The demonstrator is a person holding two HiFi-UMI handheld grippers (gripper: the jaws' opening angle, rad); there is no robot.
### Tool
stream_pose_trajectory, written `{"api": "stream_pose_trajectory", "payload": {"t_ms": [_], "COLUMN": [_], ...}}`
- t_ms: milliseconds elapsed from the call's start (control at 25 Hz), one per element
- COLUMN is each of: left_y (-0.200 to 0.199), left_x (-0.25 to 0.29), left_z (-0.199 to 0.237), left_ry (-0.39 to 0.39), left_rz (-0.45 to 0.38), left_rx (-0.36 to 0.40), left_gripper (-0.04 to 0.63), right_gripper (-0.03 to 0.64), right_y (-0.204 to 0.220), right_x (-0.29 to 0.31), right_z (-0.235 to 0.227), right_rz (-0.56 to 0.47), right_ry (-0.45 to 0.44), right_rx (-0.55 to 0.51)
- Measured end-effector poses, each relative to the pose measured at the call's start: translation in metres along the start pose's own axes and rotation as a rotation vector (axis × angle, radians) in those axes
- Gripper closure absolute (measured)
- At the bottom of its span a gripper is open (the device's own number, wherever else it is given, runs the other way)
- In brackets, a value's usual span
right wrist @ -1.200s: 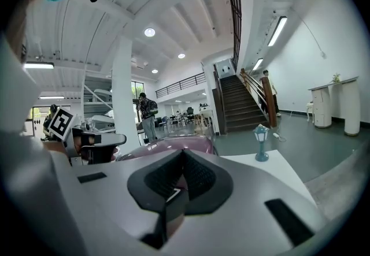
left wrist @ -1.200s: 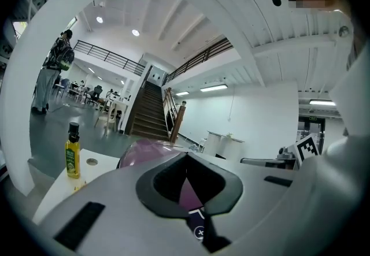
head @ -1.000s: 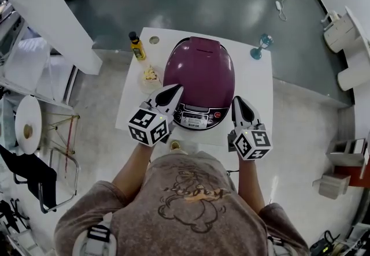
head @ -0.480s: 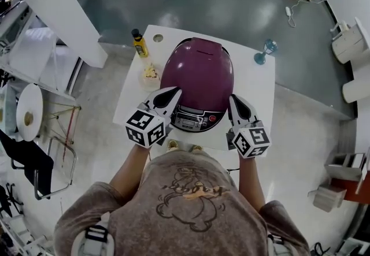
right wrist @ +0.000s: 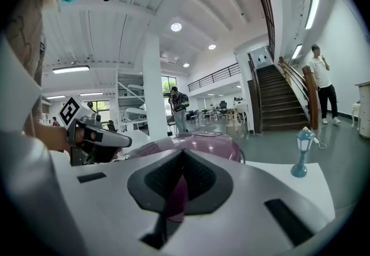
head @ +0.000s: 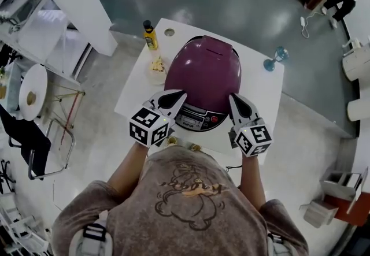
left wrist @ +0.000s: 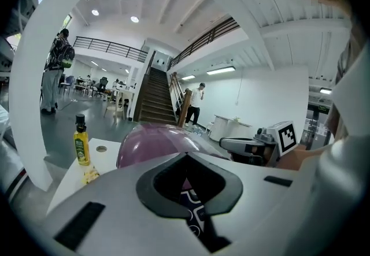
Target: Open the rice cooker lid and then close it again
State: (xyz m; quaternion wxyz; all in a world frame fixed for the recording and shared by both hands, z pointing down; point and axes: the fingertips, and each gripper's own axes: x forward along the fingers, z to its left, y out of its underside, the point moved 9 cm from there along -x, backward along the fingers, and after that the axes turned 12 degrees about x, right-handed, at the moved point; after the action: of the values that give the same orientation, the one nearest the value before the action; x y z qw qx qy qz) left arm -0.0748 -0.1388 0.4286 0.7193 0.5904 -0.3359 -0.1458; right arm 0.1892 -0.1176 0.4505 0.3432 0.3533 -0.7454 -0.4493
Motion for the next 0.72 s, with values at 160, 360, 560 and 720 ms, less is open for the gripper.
{"api": "stream_pose_trajectory", "payload": {"t_ms": [160, 360, 560, 720], "left_y": [0.002, 0.003, 0.007, 0.01], "left_x": [0.001, 0.002, 0.002, 0.002], "left_z": [-0.003, -0.005, -0.007, -0.011], "left_ry": [0.013, 0.02, 0.027, 0.048], "left_rz": [0.03, 0.07, 0.104, 0.122], "left_rx": [0.009, 0.014, 0.009, -0.015], "left_gripper": [0.574, 0.574, 0.574, 0.574], "right_gripper": [0.614, 0.615, 0.615, 0.615], "right_y": [0.001, -0.001, 0.0, 0.0], "right_x": [0.006, 0.013, 0.014, 0.013], "right_z": [-0.002, -0.005, -0.006, -0.009], "right_rz": [0.027, 0.035, 0.036, 0.037], "right_ry": [-0.02, -0.038, -0.048, -0.048], "right_rx": [-0.012, 0.004, 0.013, 0.015]}}
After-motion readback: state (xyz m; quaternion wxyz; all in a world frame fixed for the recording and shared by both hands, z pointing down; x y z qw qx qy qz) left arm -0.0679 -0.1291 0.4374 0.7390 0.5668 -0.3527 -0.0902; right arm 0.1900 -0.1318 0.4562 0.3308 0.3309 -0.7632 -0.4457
